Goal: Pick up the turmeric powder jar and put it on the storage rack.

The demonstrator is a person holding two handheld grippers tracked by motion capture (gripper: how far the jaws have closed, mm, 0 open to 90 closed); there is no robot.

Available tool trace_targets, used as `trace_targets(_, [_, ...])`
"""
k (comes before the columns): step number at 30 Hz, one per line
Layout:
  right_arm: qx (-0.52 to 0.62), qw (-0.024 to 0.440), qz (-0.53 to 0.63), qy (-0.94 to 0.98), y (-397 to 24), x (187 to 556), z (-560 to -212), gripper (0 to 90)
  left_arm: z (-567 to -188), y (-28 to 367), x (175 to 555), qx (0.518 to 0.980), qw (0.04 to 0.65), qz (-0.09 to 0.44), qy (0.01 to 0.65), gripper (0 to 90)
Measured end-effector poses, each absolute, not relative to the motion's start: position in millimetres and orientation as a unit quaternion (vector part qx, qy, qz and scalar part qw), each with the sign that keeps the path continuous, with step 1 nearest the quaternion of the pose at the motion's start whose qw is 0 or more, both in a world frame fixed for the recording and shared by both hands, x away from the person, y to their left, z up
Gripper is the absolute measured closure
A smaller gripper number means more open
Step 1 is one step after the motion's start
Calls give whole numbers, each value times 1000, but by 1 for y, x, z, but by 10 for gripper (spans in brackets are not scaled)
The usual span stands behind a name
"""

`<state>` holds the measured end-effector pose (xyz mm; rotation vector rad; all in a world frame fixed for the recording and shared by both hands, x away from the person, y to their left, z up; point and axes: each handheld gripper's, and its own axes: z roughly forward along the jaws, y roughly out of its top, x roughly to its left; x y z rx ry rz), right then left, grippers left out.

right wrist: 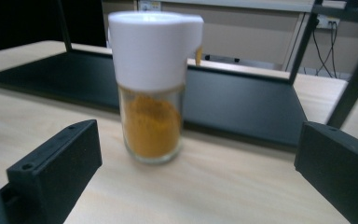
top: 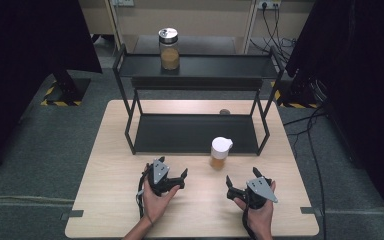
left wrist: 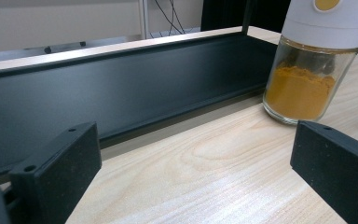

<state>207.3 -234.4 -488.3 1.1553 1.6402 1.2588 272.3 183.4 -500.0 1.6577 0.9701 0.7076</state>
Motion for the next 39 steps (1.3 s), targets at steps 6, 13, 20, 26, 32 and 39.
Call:
trace_targets(6, [439,375,505,642,-224,228,-479,5,-500,183,273,691,521,294,406,10])
trace_targets(13, [425,369,511,650,-211,255,-471,6,-500,182,271,693,521,295,403,10])
trace_targets(20, [428,370,507,650,-198,279,-466,8,-500,183,272,692,523,291,404,10])
trace_targets(26, [429,366,505,653,-193,293,-466,10,-500,183,272,692,522,291,404,10])
trace_targets(32, [435,365,503,651,-191,302,-469,49,-500,183,272,692,522,290,404,10])
trace_targets(39, [436,363,510,646,-192,303,-472,166,-499,183,273,693,522,289,405,10])
